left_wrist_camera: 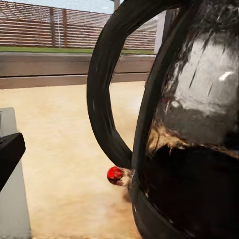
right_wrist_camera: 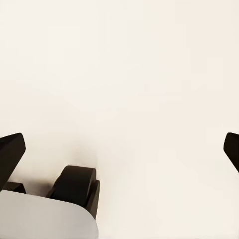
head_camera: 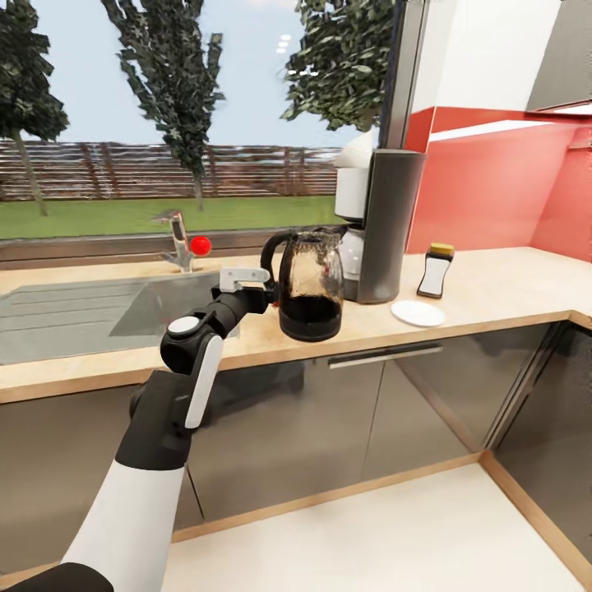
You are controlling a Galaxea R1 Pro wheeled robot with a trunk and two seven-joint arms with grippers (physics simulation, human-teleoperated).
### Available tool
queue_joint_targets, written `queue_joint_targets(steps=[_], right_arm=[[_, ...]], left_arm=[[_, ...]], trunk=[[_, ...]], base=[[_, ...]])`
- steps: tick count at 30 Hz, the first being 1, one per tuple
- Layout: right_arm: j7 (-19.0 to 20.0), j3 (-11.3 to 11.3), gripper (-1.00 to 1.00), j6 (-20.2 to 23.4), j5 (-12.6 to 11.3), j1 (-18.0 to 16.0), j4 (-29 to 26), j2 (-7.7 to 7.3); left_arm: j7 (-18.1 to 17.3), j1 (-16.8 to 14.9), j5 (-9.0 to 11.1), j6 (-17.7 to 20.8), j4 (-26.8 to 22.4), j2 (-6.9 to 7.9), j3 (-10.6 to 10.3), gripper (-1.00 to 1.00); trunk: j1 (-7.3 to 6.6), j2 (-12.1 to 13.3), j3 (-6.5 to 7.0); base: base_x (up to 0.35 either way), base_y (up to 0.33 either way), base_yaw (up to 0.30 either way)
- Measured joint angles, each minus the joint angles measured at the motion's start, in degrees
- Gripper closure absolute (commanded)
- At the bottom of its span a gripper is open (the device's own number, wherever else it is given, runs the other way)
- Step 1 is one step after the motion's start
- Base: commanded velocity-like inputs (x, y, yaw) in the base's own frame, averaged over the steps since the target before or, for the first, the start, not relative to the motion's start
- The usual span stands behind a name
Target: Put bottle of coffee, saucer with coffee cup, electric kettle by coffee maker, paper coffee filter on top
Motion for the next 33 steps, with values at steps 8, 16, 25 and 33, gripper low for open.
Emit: queue_joint_targets(steps=[8,16,25,33], right_arm=[[0.01,-0.03,-1.00,-0.02,0.00,0.00,0.00,0.00],[0.01,-0.03,-1.00,0.00,0.00,0.00,0.00,0.00],[0.00,-0.04,-1.00,-0.03,0.00,0.00,0.00,0.00],[-0.06,-0.05,-1.00,-0.09,0.00,0.00,0.00,0.00]], left_arm=[[-0.02,0.01,0.68,0.00,0.00,0.00,-0.01,-1.00],[-0.38,0.00,1.69,-0.01,-0.31,0.00,-0.14,-1.00],[-5.05,0.09,26.16,-0.07,-0.86,0.01,-10.92,-1.00],[-22.23,4.99,27.01,-0.35,-0.52,0.01,-14.44,-1.00]], trunk=[[0.00,0.00,0.00],[-0.02,0.00,0.00],[-0.02,0.00,0.00],[-0.02,0.00,0.00]], base=[[-0.165,0.000,0.000],[-0.079,0.000,0.000],[-0.002,0.000,0.000],[0.000,0.000,0.000]])
